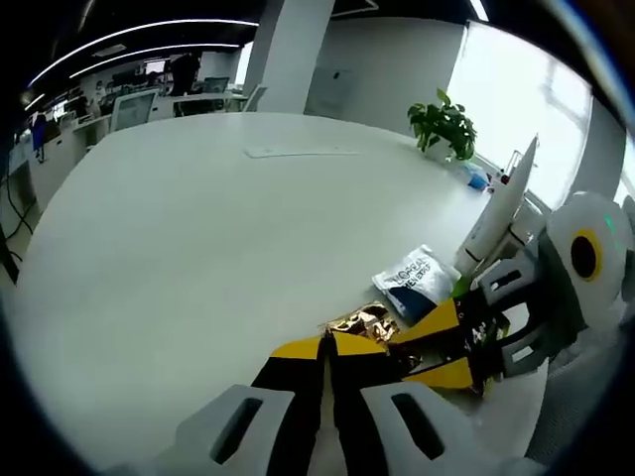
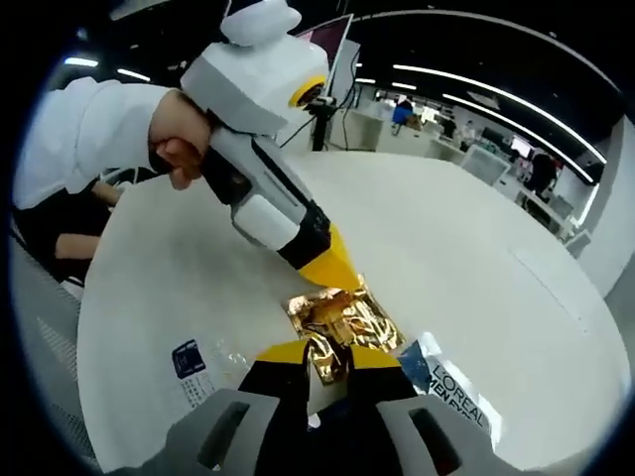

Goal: Arrange the skincare products in the storage area until every visible bottle or jar stands upright without overlapping.

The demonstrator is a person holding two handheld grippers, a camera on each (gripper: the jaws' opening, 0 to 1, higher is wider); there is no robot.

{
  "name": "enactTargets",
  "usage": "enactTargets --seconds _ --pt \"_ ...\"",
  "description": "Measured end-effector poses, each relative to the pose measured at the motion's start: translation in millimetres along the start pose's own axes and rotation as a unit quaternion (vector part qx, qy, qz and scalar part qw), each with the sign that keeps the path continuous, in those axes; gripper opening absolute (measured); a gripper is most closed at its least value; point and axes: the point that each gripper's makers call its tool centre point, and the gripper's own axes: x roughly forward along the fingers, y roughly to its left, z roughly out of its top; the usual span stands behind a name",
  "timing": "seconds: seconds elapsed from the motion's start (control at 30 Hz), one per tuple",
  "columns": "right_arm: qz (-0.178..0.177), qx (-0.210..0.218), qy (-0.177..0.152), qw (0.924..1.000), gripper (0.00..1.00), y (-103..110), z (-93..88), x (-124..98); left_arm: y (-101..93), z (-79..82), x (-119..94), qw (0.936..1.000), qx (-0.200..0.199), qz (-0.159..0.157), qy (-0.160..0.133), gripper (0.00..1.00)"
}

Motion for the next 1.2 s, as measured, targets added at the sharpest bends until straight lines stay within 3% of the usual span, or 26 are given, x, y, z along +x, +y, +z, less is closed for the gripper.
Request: enactTargets --seconds 0.2,0.3,0.47,0.57,0.73,0.9,1.03,1.2 --pt "0.008 0.004 0.003 1.0000 0.10 -3 -0.3 0 5.3 3.3 -5 0.9997 0.020 0.009 -0.008 0.06" --pt "0.007 -0.011 0.002 0.9999 0.16 -3 0.6 -3 0.0 4.2 -13 0.9997 0.023 0.005 -0.010 0.07" --pt "0.002 0.006 -0.018 0.9998 0.14 -2 7.8 -19 -15.4 8.4 -32 0.9992 0.032 -0.013 -0.019 0.07" --pt "0.009 0.049 -0.042 0.9979 0.14 0 16.0 -34 -31.8 -5.3 -47 0.9983 0.047 -0.030 -0.014 0.09" --pt "0.004 0.045 -0.046 0.9979 0.14 2 16.6 -60 -46.7 -30.2 -65 0.9960 0.082 -0.031 0.019 0.12" --pt "-0.003 0.045 -0.047 0.9979 0.13 5 14.1 -75 -64.7 -53.7 -76 0.9927 0.098 -0.036 0.059 0.30" --pt "-0.011 0.041 -0.045 0.9981 0.13 4 13.1 -86 -82.1 -66.1 -79 0.9900 0.113 -0.045 0.071 0.28" --pt "-0.019 0.039 -0.044 0.9981 0.13 2 10.6 -96 -89.2 -82.5 -79 0.9872 0.120 -0.038 0.098 0.31"
